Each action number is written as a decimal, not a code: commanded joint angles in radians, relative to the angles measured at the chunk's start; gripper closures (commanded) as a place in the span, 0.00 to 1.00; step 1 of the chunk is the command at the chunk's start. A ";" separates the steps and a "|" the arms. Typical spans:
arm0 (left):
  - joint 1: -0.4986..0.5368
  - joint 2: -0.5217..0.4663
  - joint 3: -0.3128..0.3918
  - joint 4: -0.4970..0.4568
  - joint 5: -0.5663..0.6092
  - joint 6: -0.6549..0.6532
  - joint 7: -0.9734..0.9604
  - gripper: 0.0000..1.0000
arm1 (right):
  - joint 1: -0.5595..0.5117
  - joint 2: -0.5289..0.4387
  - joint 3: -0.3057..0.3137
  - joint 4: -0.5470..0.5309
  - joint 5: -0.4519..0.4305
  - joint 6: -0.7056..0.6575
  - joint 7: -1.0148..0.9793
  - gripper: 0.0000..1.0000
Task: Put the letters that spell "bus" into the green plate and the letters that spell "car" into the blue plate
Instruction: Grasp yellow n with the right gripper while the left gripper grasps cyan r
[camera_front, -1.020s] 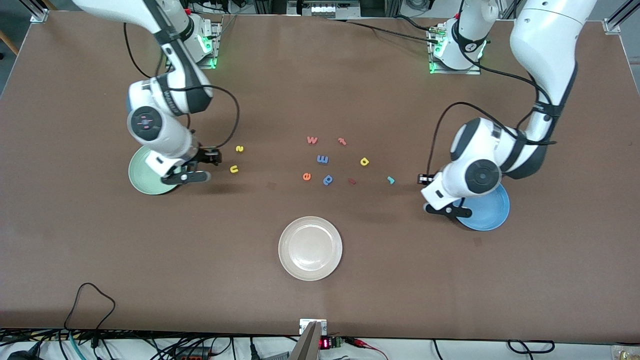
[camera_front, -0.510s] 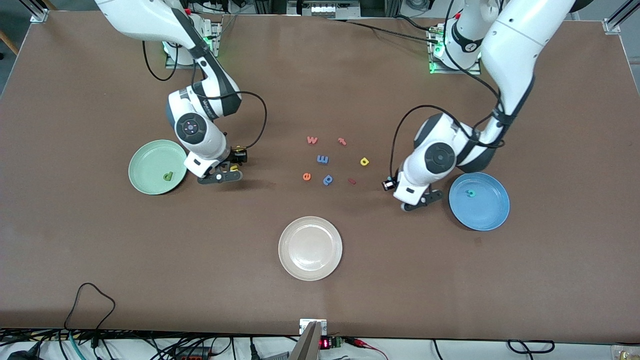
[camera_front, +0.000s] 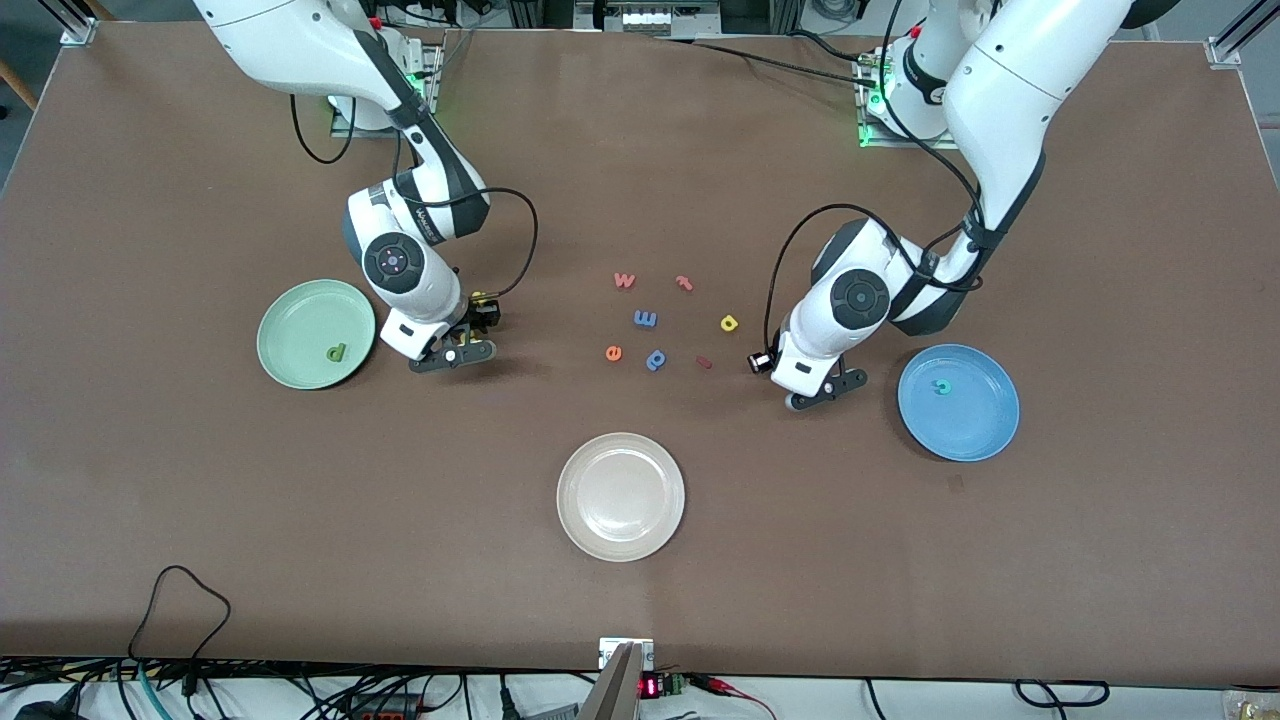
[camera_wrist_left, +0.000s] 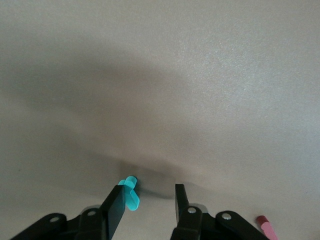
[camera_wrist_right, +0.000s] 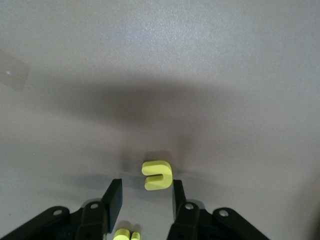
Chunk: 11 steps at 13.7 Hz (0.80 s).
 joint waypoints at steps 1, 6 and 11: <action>0.004 -0.048 0.002 -0.013 0.001 -0.084 0.001 0.50 | 0.002 0.015 -0.005 0.014 -0.007 0.021 -0.022 0.52; -0.008 -0.008 0.005 -0.017 0.033 -0.051 0.002 0.51 | 0.002 0.034 -0.008 0.014 -0.007 0.026 -0.053 0.55; -0.008 -0.006 0.007 -0.017 0.075 -0.051 0.003 0.98 | 0.002 0.034 -0.008 0.019 0.001 0.031 -0.048 0.57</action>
